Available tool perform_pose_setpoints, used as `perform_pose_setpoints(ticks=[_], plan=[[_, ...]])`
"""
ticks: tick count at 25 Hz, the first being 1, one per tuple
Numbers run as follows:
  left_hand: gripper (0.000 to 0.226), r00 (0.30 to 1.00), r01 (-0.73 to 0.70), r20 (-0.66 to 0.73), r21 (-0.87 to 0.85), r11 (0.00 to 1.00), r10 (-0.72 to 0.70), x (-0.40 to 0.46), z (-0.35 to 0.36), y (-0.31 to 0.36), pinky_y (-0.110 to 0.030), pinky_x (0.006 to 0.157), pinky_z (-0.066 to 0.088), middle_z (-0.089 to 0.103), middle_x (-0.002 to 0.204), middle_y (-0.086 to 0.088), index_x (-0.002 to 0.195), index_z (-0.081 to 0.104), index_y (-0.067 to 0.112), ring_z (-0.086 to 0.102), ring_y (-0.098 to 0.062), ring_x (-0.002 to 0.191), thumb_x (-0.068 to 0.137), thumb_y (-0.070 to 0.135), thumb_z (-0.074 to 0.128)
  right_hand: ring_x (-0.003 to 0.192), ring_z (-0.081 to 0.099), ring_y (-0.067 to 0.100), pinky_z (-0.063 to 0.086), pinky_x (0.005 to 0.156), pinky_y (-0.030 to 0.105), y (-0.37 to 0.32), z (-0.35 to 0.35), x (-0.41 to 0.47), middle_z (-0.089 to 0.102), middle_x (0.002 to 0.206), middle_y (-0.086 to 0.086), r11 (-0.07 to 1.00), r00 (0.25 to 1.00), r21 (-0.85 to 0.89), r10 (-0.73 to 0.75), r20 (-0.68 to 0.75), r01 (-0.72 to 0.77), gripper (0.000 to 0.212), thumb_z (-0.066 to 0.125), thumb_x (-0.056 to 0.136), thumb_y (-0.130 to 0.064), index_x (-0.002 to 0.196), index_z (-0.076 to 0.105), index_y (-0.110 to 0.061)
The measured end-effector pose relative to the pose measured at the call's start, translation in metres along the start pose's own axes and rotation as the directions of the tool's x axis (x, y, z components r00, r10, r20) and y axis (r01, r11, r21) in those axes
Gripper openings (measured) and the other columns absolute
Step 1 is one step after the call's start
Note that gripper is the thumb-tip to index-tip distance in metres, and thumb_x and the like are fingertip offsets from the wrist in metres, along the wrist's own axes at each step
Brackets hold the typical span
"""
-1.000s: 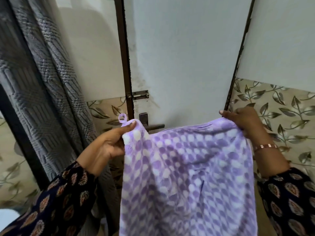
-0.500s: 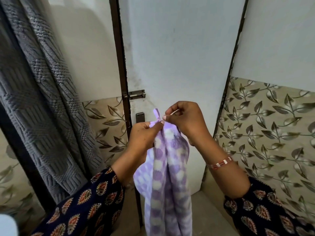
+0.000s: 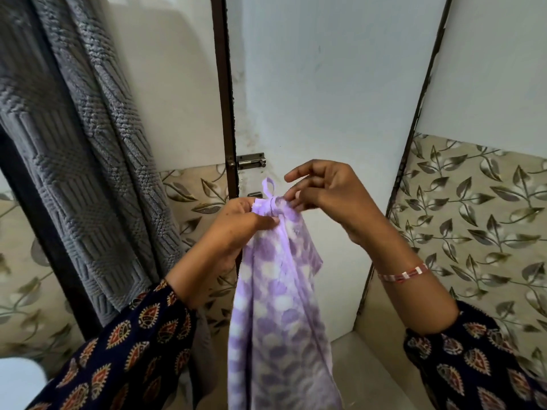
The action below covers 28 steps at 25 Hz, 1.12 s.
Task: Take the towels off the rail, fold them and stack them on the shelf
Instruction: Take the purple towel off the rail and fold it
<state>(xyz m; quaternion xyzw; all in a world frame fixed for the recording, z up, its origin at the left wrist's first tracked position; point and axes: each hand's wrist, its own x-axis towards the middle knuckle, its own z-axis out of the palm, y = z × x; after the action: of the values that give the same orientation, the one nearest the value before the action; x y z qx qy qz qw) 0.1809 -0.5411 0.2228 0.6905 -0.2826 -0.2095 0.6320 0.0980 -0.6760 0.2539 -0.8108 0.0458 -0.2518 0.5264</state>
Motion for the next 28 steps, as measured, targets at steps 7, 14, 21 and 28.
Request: perform_pose_setpoints(ticks=[7,14,21,28], plan=[[0.037,0.983,-0.156,-0.104,-0.02,0.988,0.153,0.007,-0.024,0.027,-0.027,0.072,0.05,0.067,0.064,0.005,0.076,0.061,0.017,0.061,-0.014,0.067,0.085,-0.012,0.042,0.09,0.067,0.015,0.053,0.083,0.03,0.081,-0.021,-0.002,0.071,0.099,0.0,0.9,0.843,-0.428,0.293,0.452,-0.083,0.028,0.079,0.071,-0.016,0.096,0.065,-0.02],[0.015,0.878,-0.304,-0.39,-0.009,0.953,0.276,0.017,-0.04,0.028,-0.024,0.056,0.037,0.046,0.063,-0.001,0.061,0.048,0.022,0.048,-0.011,0.054,0.074,0.016,0.042,0.047,0.042,0.006,0.036,0.04,0.014,0.076,-0.063,0.005,0.054,0.063,0.003,0.829,0.973,-0.526,0.229,0.01,-0.19,0.013,0.074,0.076,-0.016,0.08,0.066,-0.006],[0.025,0.951,-0.225,-0.178,0.171,0.959,0.254,0.032,-0.069,0.01,-0.018,0.057,0.049,0.057,0.073,-0.002,0.08,0.055,0.017,0.053,-0.016,0.068,0.07,-0.007,0.056,0.028,0.037,0.0,0.028,0.03,0.01,0.039,-0.104,0.012,0.05,0.054,0.005,0.92,0.944,-0.348,0.065,-0.323,-0.182,0.022,0.081,0.067,-0.013,0.081,0.067,-0.003],[0.021,0.907,-0.317,-0.041,0.591,0.742,0.42,0.043,-0.088,-0.006,-0.024,0.06,0.041,0.059,0.069,-0.006,0.08,0.062,0.022,0.048,0.0,0.054,0.079,0.001,0.062,0.05,0.04,0.002,0.031,0.043,0.015,0.049,-0.12,0.027,0.054,0.042,-0.015,0.984,0.884,-0.178,-0.084,-0.46,0.001,0.035,0.084,0.062,-0.018,0.08,0.067,0.008]])
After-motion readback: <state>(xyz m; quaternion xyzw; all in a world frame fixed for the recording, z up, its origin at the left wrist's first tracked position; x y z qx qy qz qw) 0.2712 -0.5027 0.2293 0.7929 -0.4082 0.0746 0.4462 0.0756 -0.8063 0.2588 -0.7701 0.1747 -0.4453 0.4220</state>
